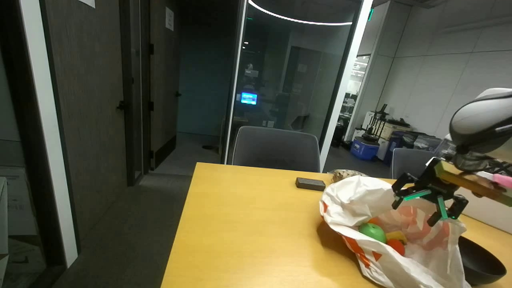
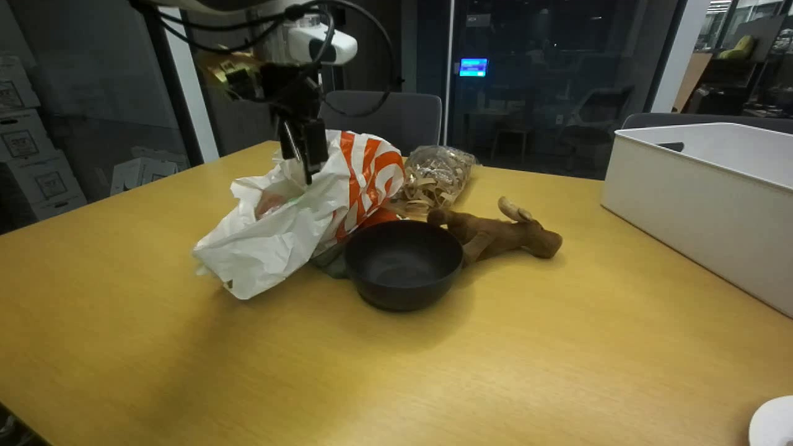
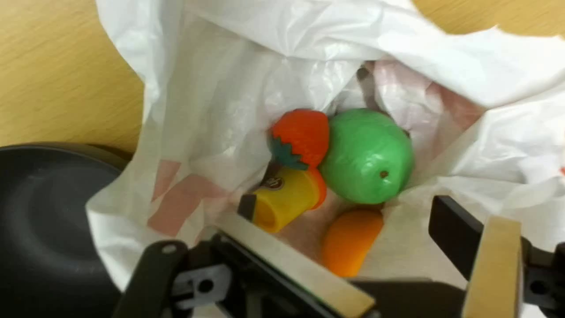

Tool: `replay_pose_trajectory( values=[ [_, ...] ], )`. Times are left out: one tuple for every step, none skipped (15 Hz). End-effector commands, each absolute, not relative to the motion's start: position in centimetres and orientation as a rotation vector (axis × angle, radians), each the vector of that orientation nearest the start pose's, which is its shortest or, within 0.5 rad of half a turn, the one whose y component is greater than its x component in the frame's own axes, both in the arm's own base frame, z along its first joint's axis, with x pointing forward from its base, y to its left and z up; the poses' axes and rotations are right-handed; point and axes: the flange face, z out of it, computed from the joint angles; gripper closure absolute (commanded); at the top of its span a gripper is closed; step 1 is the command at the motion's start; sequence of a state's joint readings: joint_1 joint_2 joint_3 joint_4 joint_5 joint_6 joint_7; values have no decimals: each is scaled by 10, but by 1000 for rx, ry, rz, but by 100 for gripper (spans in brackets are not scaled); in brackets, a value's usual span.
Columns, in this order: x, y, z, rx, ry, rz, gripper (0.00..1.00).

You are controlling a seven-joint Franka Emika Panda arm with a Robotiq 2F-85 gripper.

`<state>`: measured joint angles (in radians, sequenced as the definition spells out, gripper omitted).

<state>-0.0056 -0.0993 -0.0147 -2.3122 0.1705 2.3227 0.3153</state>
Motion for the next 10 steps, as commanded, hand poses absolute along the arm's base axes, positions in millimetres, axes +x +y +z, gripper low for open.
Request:
replay_pose_trajectory(
  values=[
    [470, -34, 451, -2762, 478, -166, 0],
    [464, -48, 462, -2700, 468, -186, 0],
    [457, -61, 471, -2639, 472, -202, 0],
    [451, -77, 479, -2576, 509, -224, 0],
    [445, -95, 486, -2519, 564, -244, 0],
    [441, -113, 490, -2471, 633, -276, 0],
    [439, -130, 492, -2431, 710, -308, 0],
    [438, -146, 493, -2403, 787, -350, 0],
    [439, -160, 493, -2381, 852, -392, 0],
    [442, -172, 491, -2369, 915, -436, 0]
  ],
)
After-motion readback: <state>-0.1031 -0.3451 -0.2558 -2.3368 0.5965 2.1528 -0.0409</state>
